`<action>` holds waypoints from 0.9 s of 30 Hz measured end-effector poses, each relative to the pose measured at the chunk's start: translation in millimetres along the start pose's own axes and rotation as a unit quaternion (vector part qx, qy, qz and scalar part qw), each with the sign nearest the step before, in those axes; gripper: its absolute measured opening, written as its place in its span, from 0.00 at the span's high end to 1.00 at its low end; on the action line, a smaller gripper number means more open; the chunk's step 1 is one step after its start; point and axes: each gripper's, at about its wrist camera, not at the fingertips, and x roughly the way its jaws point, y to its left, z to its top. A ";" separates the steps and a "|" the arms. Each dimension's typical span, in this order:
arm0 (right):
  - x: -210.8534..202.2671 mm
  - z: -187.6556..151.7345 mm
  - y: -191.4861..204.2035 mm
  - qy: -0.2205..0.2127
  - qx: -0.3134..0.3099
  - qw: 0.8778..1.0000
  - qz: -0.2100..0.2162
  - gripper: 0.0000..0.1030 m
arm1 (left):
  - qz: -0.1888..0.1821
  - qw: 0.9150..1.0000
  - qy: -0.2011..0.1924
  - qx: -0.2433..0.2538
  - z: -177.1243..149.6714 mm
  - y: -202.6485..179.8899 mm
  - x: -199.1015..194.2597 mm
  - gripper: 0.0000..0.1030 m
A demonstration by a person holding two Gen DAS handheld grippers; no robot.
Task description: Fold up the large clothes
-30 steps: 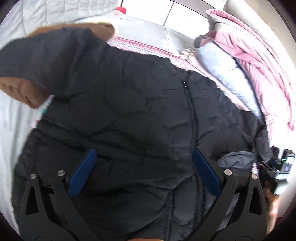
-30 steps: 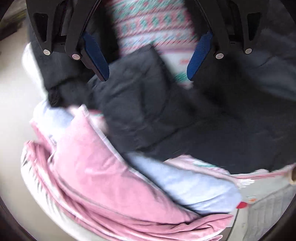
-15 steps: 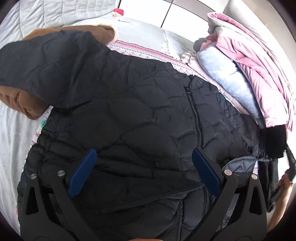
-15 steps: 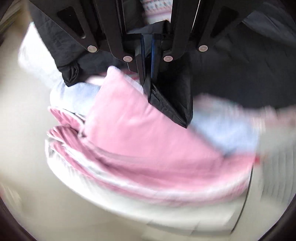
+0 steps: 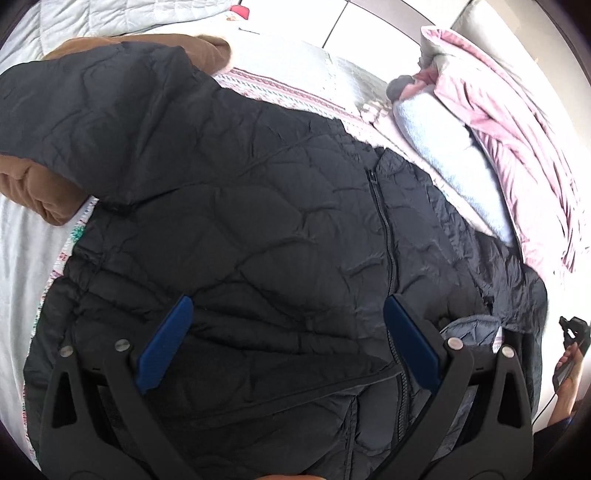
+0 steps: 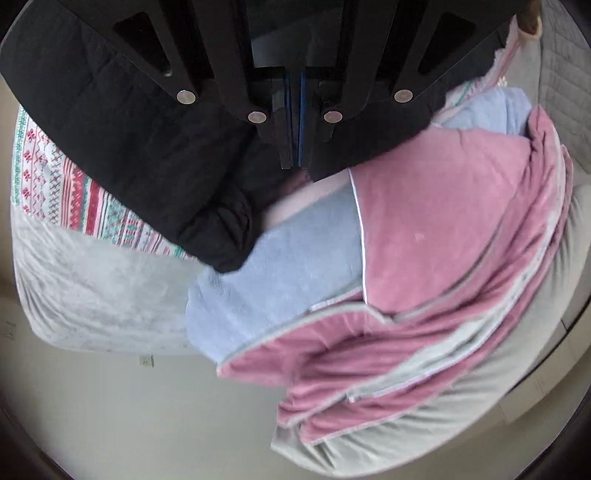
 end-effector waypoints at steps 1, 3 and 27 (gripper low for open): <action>9.7 -7.8 -4.1 0.021 0.008 1.000 0.022 0.96 | 0.002 1.000 0.002 0.004 -0.7 -1.9 1.7 0.00; 10.3 -25.7 -13.3 0.037 0.037 0.998 0.045 0.95 | 0.007 1.000 0.002 0.009 -1.4 -4.9 3.5 0.00; 21.5 -83.0 -9.7 0.011 0.154 0.980 0.129 0.95 | 0.000 1.000 -0.003 0.006 0.5 -0.8 0.3 0.00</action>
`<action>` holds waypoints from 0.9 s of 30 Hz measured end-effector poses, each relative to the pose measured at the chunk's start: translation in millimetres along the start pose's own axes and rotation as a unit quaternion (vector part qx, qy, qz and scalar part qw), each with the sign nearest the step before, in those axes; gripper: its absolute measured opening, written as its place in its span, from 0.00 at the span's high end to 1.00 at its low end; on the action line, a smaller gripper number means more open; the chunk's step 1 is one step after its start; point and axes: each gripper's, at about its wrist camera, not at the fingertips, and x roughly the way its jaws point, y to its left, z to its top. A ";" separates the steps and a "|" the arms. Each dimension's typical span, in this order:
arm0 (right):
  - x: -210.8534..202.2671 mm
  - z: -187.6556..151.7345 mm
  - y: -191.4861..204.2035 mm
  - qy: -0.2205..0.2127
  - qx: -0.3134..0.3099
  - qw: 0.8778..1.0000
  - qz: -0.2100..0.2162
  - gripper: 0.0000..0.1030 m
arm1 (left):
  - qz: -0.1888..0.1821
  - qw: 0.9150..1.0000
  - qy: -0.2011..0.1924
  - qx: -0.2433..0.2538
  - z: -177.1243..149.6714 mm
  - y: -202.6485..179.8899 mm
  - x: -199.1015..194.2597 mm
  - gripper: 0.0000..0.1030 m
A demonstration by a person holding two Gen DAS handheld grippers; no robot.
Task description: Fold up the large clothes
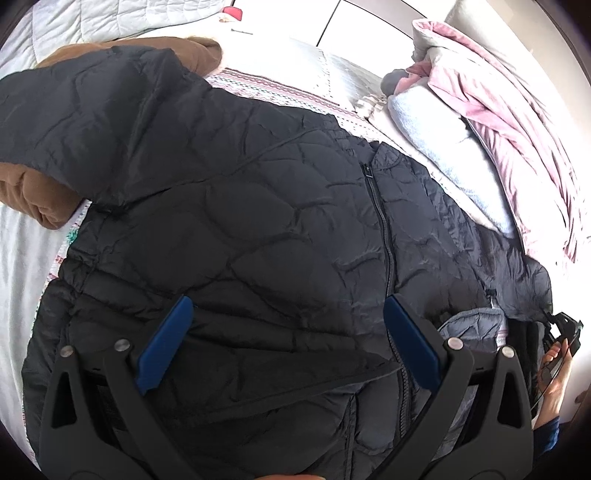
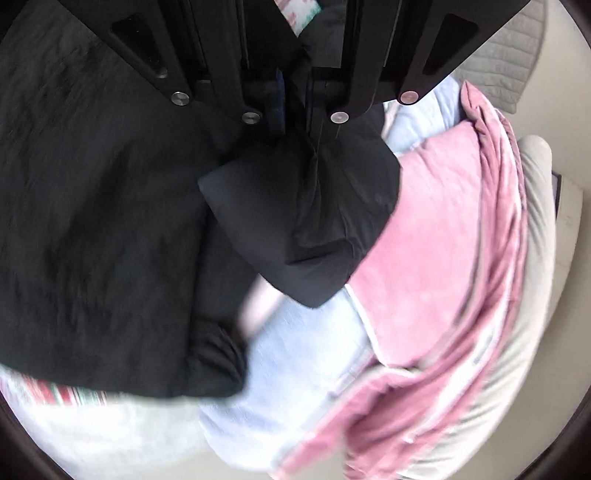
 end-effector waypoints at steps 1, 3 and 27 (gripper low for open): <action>-9.3 1.5 9.6 -0.022 -0.018 1.000 0.003 0.95 | -0.001 1.000 0.000 -0.002 0.6 1.0 0.3 0.00; -24.2 3.2 24.1 -0.050 -0.040 0.998 0.003 0.96 | -0.001 1.000 0.002 -0.001 1.7 1.8 1.5 0.00; -16.2 -96.2 261.2 -0.095 -0.355 0.923 0.114 0.96 | -0.001 1.000 -0.005 -0.008 9.1 11.3 -4.2 0.00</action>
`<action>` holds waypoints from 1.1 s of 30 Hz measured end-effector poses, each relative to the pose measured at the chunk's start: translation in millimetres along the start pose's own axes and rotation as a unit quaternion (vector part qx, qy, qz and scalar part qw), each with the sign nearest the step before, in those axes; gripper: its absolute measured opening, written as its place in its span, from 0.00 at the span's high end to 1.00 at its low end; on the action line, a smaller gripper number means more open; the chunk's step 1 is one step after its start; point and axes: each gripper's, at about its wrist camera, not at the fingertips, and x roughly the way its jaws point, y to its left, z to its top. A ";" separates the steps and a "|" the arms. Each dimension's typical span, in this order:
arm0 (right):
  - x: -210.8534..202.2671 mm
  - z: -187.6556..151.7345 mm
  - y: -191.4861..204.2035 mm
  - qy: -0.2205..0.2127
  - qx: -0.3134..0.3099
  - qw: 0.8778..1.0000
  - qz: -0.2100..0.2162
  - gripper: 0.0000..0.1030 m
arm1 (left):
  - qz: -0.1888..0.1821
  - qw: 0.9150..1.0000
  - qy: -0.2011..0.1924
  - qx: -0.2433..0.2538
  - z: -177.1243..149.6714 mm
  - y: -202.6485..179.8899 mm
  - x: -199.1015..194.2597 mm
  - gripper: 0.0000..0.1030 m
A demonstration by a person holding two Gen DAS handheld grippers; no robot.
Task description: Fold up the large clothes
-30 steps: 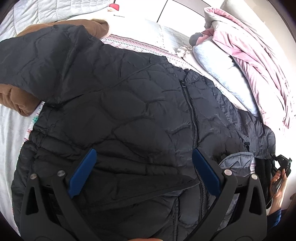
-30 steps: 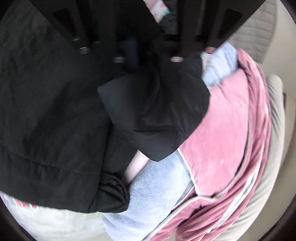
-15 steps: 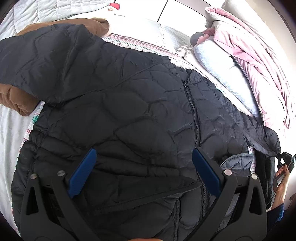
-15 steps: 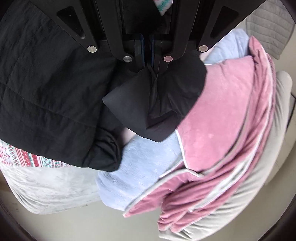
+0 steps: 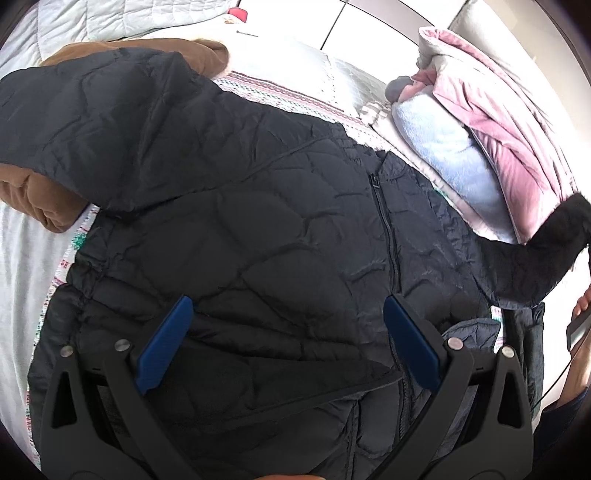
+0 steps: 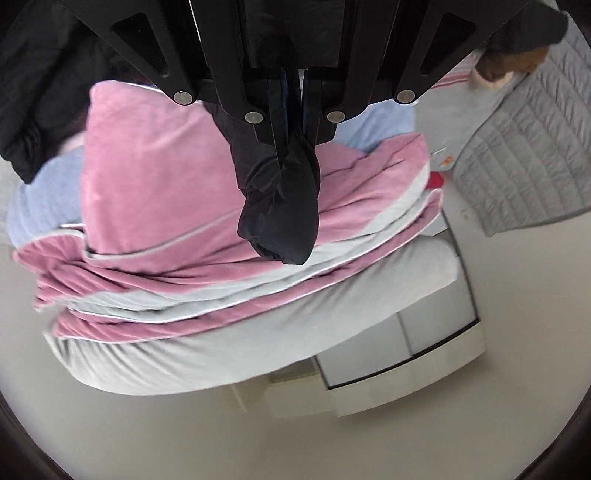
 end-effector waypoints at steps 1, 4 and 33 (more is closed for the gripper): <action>6.9 -3.2 23.6 0.002 -0.019 1.000 0.013 0.96 | 0.000 1.000 -0.002 -0.004 1.4 2.3 -1.0 0.00; 27.1 -27.2 91.0 0.025 -0.061 0.996 0.059 0.95 | 0.002 1.000 -0.006 -0.011 3.8 8.2 -3.0 0.00; 117.9 -243.7 202.6 0.341 -0.081 0.906 0.239 0.34 | -0.011 0.996 -0.020 -0.082 18.2 47.0 -17.2 0.00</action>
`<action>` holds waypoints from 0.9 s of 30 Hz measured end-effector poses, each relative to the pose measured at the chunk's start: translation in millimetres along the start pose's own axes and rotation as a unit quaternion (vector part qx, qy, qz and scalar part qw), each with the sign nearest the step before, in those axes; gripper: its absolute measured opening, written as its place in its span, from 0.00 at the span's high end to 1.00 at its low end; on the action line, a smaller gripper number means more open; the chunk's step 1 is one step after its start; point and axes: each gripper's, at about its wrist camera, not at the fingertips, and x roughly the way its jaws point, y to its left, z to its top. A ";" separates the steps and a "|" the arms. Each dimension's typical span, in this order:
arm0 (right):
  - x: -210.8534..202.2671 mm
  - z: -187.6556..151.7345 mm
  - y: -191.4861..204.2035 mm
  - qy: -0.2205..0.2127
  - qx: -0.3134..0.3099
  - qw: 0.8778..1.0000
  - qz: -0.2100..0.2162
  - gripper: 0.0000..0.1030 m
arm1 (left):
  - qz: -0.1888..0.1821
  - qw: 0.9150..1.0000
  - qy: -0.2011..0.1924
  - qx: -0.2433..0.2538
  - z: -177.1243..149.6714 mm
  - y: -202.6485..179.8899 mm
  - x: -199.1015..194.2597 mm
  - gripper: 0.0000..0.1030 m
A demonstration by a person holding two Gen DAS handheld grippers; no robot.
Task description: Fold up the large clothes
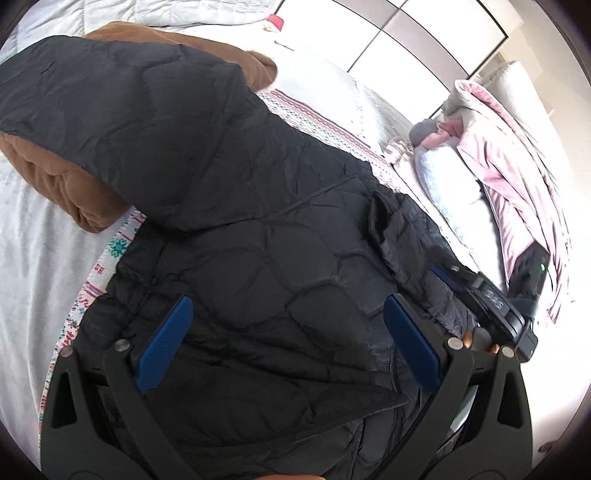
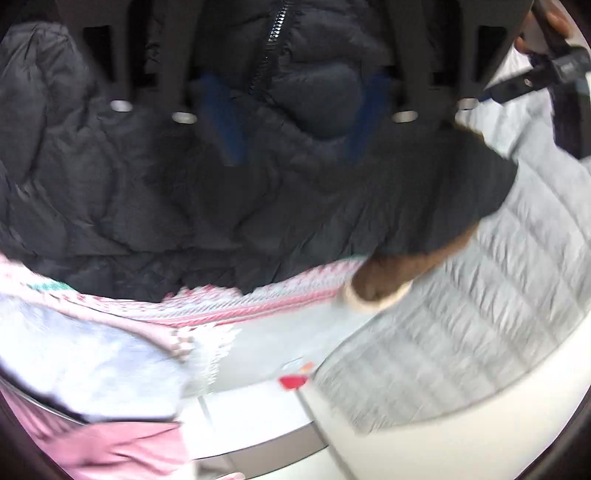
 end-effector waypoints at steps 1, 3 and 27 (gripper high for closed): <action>5.8 -2.9 -4.2 0.013 0.001 1.000 -0.014 0.34 | 0.000 1.000 0.000 -0.004 0.7 2.0 -0.1 0.00; 31.1 -14.6 -12.8 0.069 0.000 0.996 -0.048 0.34 | -0.003 1.000 -0.002 -0.016 1.9 5.5 -0.2 0.00; -128.3 -98.1 -15.4 0.015 0.017 1.000 0.014 0.24 | 0.042 0.901 -0.197 -0.384 80.2 292.5 -123.2 0.00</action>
